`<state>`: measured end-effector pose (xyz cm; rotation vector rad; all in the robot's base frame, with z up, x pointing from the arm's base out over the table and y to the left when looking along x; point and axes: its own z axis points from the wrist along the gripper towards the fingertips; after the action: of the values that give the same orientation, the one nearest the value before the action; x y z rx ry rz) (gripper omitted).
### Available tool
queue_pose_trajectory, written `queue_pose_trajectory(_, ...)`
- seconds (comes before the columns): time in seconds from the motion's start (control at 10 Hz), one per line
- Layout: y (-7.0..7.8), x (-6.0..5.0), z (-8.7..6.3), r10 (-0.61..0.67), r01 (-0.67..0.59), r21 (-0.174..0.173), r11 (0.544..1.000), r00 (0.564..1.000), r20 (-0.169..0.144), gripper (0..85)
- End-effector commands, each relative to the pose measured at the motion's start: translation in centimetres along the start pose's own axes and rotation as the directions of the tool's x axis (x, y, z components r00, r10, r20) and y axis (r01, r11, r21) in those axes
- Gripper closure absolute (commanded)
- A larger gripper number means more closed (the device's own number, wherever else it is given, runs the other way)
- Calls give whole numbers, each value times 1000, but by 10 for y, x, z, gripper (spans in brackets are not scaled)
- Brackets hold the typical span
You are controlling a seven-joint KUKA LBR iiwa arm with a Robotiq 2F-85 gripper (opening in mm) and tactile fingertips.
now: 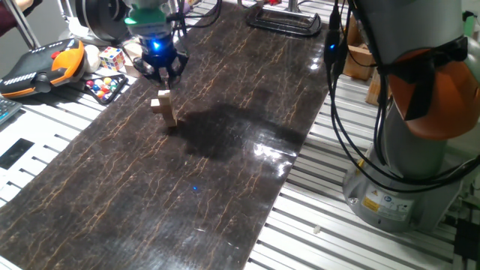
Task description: Stack the blocks in a vertical line of five
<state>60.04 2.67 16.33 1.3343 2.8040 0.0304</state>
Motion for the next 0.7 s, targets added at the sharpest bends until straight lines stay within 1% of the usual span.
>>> queue_pose_trajectory(0.0, 0, 0, 0, -25, 25, -8, 1000, 1000, -11, 840)
queue_pose_trajectory(0.1, 0, 0, 0, -54, 53, -13, 998, 998, -18, 840)
queue_pose_trajectory(0.2, 0, 0, 0, -66, 66, -10, 998, 998, -26, 840)
queue_pose_trajectory(0.3, 0, 0, 0, -94, 94, 3, 996, 996, -13, 840)
queue_pose_trajectory(0.5, 0, 0, 0, -114, 114, 4, 993, 993, 5, 840)
queue_pose_trajectory(0.6, 0, 0, 0, -123, 123, -2, 992, 992, 5, 840)
